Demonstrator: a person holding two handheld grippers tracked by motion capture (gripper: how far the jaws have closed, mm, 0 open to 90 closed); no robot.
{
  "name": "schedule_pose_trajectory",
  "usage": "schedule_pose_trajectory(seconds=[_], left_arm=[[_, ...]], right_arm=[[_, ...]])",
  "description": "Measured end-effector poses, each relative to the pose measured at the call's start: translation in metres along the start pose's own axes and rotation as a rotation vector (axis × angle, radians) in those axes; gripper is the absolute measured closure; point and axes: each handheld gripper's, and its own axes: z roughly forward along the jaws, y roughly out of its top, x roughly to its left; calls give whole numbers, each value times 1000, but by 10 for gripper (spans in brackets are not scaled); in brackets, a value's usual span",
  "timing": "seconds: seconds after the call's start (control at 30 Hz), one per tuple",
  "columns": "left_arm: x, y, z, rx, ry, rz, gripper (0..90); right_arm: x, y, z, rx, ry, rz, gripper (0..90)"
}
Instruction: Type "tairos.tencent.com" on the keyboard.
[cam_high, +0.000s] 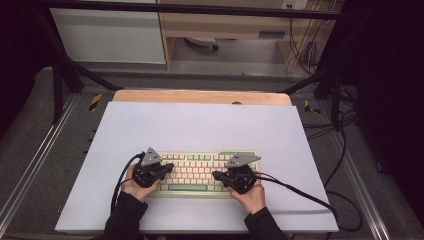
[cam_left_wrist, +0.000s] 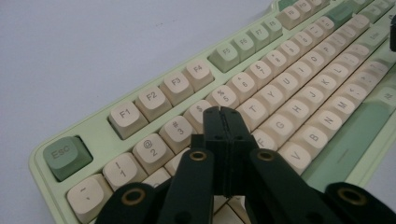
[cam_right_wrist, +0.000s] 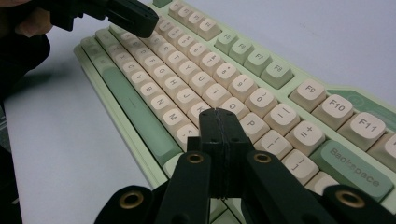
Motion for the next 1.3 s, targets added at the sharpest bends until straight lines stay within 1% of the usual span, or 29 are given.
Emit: schedule_pose_trajectory(seconds=[0.27,0.53,0.73,0.8,0.93,1.03,1.23,1.3], left_arm=[[4,-3,-11,-11,-3,-5,899],[8,-11,-22,-15,8,-9,900],[11,-17,-27,-12,10,-14,899],[12,-20,-29,-11,12,-15,900],[14,-24,-32,-8,13,-23,900],[15,-26,-33,-8,12,-28,899],[17,-27,-35,-14,12,-32,899],[17,-27,-35,-14,10,-33,899]], right_arm=[[1,1,1,-3,5,0,900],[3,3,2,-4,8,0,900],[5,6,4,1,12,-13,900],[6,6,5,2,14,-10,900],[7,8,7,3,16,-10,900],[9,11,9,5,19,-18,900],[14,16,15,6,32,-32,900],[15,17,17,4,36,-28,900]])
